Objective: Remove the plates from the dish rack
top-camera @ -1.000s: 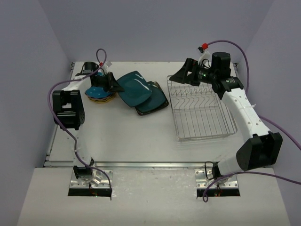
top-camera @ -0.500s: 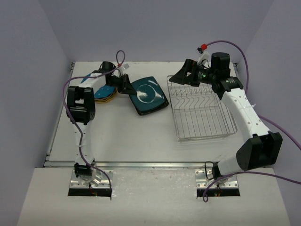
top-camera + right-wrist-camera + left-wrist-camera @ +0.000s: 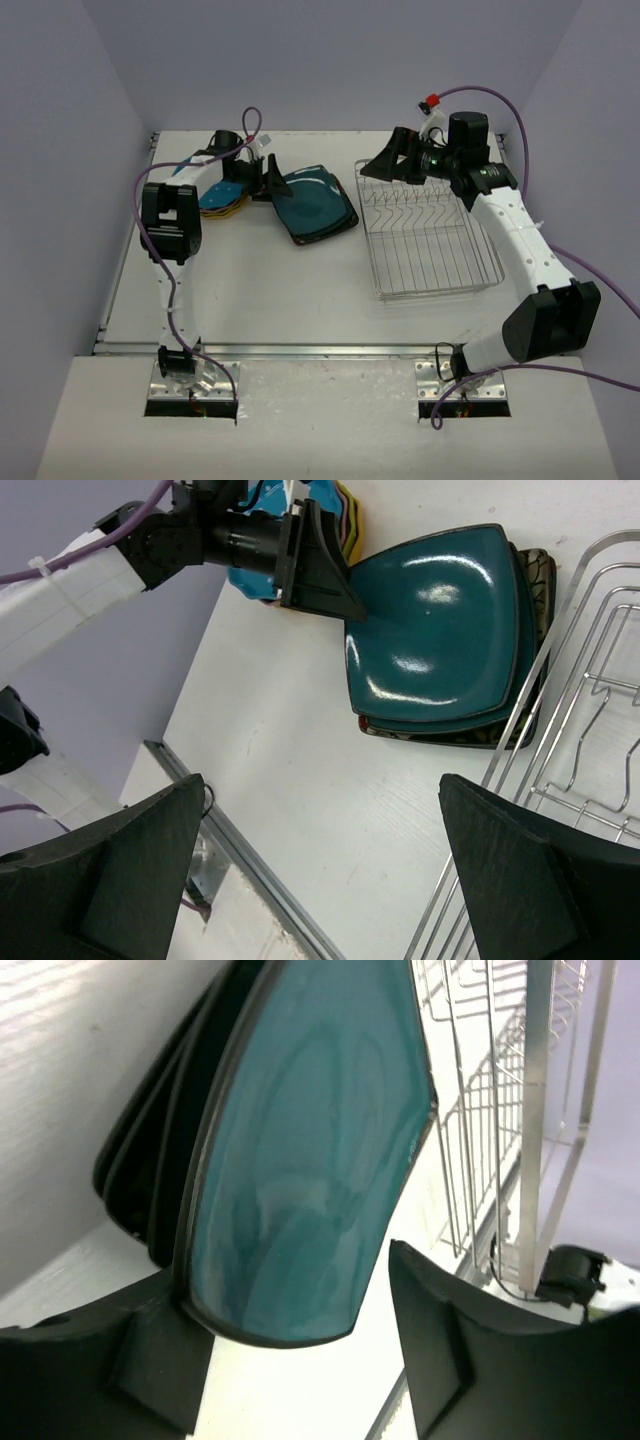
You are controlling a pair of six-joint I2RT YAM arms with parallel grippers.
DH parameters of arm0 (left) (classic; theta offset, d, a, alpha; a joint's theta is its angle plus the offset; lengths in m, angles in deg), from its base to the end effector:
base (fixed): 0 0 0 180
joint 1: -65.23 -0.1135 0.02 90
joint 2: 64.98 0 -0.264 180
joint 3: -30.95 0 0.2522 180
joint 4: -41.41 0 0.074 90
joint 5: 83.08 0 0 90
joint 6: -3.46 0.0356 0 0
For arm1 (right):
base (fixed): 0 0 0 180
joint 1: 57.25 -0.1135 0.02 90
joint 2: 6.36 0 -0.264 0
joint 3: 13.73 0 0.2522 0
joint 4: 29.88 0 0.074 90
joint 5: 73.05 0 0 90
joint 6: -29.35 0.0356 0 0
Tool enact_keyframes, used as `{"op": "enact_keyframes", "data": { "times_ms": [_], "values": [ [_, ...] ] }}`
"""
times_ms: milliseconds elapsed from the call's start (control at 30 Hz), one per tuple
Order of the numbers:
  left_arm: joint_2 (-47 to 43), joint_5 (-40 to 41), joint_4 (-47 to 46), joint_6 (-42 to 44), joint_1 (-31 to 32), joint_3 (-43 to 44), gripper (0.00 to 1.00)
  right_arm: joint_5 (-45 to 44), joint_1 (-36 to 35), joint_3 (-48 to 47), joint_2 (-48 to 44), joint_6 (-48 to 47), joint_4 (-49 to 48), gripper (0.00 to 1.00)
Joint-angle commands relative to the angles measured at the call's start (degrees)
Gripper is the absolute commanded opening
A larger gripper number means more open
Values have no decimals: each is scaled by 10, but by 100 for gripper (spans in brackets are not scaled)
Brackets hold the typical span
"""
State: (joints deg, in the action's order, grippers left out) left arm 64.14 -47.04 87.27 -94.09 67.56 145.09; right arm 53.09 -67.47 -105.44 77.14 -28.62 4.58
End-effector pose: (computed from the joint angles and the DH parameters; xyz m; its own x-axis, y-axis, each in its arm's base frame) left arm 0.4749 -0.0481 0.1702 -0.9198 -0.0399 -0.3902 0.2993 0.5716 -0.7640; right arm 0.3229 0.0795 0.3664 -0.7211 0.3052 -0.6220 -0.3319 0.6358 0.6968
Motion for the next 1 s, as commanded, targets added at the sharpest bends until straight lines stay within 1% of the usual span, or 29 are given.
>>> {"op": "enact_keyframes", "data": {
  "times_ms": [0, 67, 133, 200, 300, 333, 367, 400, 467, 533, 633, 700, 733, 800, 833, 900, 967],
  "values": [
    [-82, 55, -8, 18, -3, 16, 65, -31, 2, -44, -21, -41, 12, 99],
    [-101, 108, 23, 37, 0, 31, 68, -61, 2, -55, -27, -71, 28, 99],
    [-128, 188, 38, 56, 12, 36, 69, -103, 2, -61, -30, -88, 40, 99],
    [-155, 271, 54, 71, 31, 35, 74, -143, 2, -72, -28, -114, 58, 99],
    [-193, 371, 70, 101, 61, 22, 76, -206, 2, -91, -22, -148, 93, 99],
    [-203, 395, 70, 105, 68, 15, 77, -208, 2, -94, -21, -156, 101, 99],
    [-214, 417, 69, 111, 79, 4, 84, -232, 2, -98, -21, -170, 114, 99],
    [-235, 438, 69, 114, 83, -2, 86, -248, 3, -99, -22, -178, 122, 99],
    [-260, 442, 67, 119, 84, -18, 100, -280, 6, -95, -26, -197, 139, 99],
    [-311, 440, 63, 124, 84, -46, 100, -313, 11, -87, -34, -214, 154, 99],
    [-403, 451, 51, 130, 84, -101, 100, -345, 25, -35, -64, -234, 165, 99],
    [-428, 459, 50, 134, 83, -138, 100, -344, 40, -3, -75, -235, 169, 99],
    [-480, 476, 47, 137, 83, -188, 100, -342, 58, 22, -96, -233, 174, 99],
    [-531, 486, 40, 142, 83, -240, 100, -341, 71, 59, -120, -236, 175, 99],
    [-580, 489, 20, 148, 82, -288, 100, -344, 76, 92, -142, -249, 173, 99],
    [-662, 495, -7, 153, 79, -358, 100, -356, 78, 160, -169, -260, 164, 99],
    [-729, 498, -14, 156, 75, -394, 100, -361, 78, 190, -198, -263, 160, 99]
  ]
}}
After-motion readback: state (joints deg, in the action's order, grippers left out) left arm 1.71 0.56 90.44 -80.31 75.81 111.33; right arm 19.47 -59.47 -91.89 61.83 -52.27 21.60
